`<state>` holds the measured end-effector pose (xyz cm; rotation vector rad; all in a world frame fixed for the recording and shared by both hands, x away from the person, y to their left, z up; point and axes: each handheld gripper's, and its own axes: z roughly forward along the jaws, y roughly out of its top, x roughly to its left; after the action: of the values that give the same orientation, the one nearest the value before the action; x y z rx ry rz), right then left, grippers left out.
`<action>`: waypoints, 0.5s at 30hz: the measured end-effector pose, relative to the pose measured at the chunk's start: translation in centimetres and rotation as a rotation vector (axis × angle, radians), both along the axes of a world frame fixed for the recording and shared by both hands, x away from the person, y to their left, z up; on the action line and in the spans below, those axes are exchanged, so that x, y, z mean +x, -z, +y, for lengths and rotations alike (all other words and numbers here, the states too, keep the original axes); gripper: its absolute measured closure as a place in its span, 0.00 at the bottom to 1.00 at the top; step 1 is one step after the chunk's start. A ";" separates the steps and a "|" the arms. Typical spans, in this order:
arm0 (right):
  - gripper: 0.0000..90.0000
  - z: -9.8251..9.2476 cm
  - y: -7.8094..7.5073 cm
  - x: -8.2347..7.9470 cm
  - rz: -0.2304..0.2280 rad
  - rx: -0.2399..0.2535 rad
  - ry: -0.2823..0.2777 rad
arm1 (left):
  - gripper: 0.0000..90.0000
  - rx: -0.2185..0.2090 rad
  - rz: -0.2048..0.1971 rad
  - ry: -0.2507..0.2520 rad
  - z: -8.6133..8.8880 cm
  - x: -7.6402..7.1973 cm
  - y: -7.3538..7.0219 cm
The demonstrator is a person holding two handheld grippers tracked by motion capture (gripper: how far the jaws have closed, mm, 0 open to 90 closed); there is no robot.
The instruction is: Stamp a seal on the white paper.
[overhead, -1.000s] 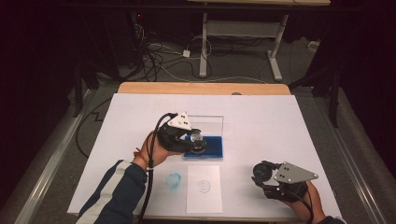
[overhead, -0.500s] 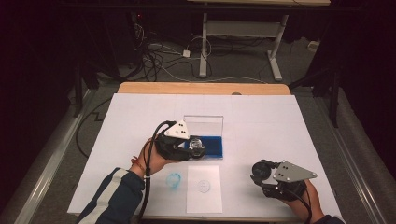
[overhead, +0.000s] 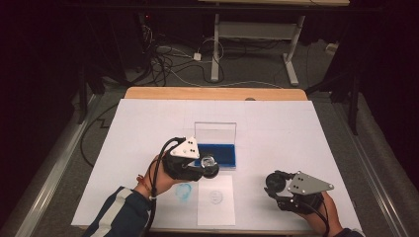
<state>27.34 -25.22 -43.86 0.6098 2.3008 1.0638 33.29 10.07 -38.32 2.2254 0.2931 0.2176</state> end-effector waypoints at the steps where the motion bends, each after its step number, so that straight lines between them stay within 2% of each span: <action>1: 0.42 0.0 0.0 0.0 0.000 -0.004 0.000 | 0.60 0.000 0.003 0.008 0.0 -0.2 0.1; 9: 0.42 0.1 0.1 -0.2 0.004 -0.015 -0.003 | 0.60 0.010 0.017 0.042 -0.5 -1.5 0.9; 15: 0.42 0.2 0.1 -0.2 0.007 -0.016 -0.002 | 0.60 0.037 0.027 0.066 -1.2 -2.0 1.8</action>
<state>27.10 -25.07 -43.97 0.6059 2.3145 1.0455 31.34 8.91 -40.14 2.2719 0.2312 0.1586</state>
